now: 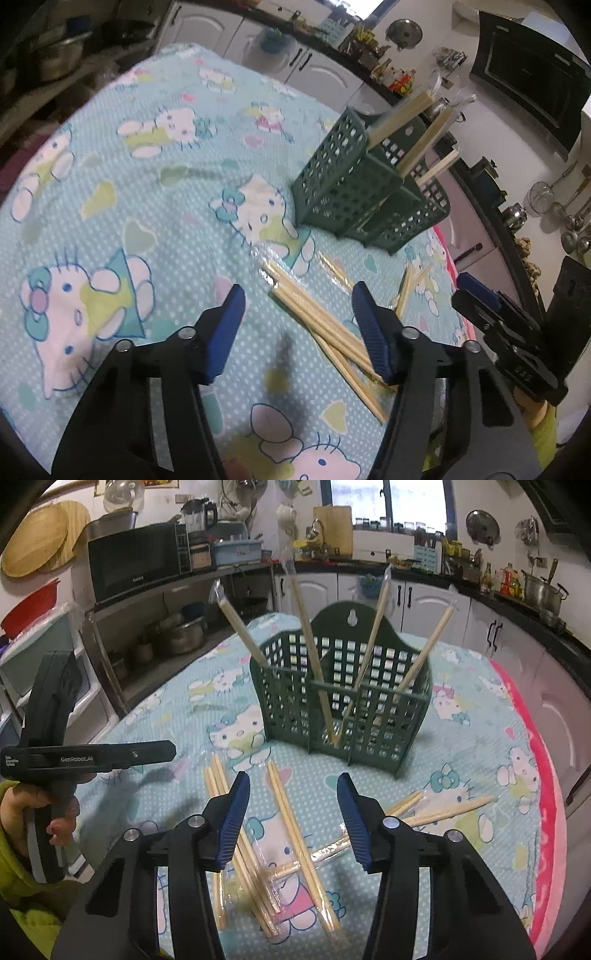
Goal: Organize utensils
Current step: 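Move both tools back down to the remaining chopsticks on the cloth, then close the left tool on a wooden chopstick while the right tool grasps another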
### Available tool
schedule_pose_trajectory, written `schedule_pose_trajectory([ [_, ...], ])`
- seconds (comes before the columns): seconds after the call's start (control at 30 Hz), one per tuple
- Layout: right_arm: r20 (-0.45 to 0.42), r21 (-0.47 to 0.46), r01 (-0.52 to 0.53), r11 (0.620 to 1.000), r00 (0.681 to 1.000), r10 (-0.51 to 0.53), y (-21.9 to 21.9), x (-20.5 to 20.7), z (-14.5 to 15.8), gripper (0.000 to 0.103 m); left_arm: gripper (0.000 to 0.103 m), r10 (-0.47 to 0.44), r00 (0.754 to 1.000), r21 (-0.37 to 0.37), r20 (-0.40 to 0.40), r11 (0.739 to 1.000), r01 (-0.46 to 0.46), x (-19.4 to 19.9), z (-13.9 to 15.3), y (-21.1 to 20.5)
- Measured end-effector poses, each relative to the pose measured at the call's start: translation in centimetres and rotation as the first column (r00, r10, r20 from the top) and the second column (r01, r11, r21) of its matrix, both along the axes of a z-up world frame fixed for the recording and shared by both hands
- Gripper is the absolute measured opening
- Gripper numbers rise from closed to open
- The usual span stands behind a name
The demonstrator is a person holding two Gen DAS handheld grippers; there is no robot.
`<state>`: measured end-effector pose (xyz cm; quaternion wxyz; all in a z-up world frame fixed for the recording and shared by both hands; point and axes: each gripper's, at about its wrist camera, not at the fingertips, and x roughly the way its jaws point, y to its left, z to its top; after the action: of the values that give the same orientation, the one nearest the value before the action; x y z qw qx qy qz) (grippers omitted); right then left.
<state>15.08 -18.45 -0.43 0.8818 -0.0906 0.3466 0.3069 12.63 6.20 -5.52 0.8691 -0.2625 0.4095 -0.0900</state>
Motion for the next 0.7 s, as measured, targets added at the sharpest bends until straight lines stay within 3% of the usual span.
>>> schedule_pose_trajectory([
  [0.43, -0.074, -0.056, -0.038, 0.998, 0.997, 0.033, 1.5, 1.5, -3.2, 0.034, 0.038, -0.050, 0.997, -0.095, -0.064, 0.995, 0.044, 1.4, -2.6, -0.9],
  [0.7, -0.108, -0.071, -0.057, 0.996, 0.993, 0.049, 2.4, 2.6, -4.5, 0.034, 0.038, -0.037, 0.995, -0.174, -0.091, 0.985, 0.021, 2.7, -4.1, -0.2],
])
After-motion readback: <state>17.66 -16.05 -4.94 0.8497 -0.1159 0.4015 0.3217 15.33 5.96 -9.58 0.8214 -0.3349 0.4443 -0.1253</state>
